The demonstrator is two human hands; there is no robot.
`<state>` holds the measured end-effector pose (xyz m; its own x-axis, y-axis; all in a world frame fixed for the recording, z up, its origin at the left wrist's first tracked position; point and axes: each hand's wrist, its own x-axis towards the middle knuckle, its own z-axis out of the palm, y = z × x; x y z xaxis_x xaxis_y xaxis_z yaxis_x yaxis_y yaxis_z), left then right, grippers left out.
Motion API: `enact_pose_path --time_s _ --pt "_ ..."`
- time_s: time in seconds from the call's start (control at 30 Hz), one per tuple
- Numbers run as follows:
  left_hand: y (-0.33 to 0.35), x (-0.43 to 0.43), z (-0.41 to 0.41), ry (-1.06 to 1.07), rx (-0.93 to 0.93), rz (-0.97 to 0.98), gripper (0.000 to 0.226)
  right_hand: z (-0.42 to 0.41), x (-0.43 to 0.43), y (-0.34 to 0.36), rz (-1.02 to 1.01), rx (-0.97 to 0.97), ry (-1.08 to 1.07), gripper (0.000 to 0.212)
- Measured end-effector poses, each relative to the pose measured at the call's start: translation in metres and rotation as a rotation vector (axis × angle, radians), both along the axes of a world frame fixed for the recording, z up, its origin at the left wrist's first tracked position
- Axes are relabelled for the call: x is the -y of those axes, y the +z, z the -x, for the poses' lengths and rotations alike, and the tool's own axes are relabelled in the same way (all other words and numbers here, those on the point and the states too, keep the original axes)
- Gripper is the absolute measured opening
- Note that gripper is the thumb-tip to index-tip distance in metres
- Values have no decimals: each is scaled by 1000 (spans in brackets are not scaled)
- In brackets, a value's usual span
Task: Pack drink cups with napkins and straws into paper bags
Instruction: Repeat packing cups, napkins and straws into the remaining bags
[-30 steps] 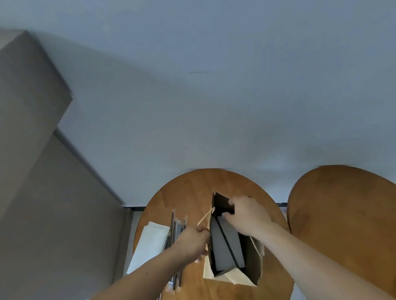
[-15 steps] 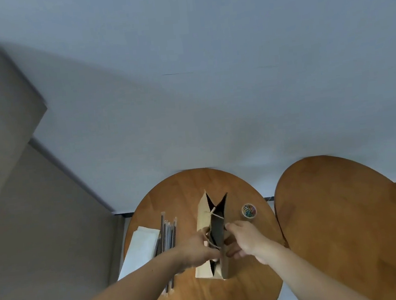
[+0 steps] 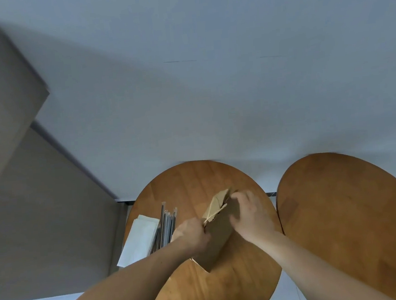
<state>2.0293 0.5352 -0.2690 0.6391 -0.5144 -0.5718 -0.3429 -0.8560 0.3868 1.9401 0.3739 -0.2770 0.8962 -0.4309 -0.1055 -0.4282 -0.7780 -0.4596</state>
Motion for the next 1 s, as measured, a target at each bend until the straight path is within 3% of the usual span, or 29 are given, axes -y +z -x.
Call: enact_pose_path --time_s 0.07,0.13,0.2,0.3,0.4,0.57,0.77,0.9,1.0 --pt "1 -3 -6 -43 -7 -2 13 1 12 -1 193 61 101 66" --pt "2 -6 -10 -103 -14 -12 23 3 22 -4 254 44 267 74" --pt "5 -7 -12 -155 -33 -29 23 3 28 -10 248 -46 412 62" --pt "7 -6 -15 -192 -20 -55 15 3 29 -14 262 -124 518 28" --pt "8 -3 -13 -184 12 -51 22 11 28 -14 186 -182 477 27" --pt "7 2 -2 -131 100 -11 12 16 34 -11 71 -265 413 31" --pt "2 7 -10 -148 111 4 29 13 39 -16 -61 -296 347 31" --pt "-6 9 -23 -167 50 31 31 9 50 -17 -365 -317 232 39" --pt "-9 12 -32 -163 27 69 38 0 71 -21 -529 -173 50 34"
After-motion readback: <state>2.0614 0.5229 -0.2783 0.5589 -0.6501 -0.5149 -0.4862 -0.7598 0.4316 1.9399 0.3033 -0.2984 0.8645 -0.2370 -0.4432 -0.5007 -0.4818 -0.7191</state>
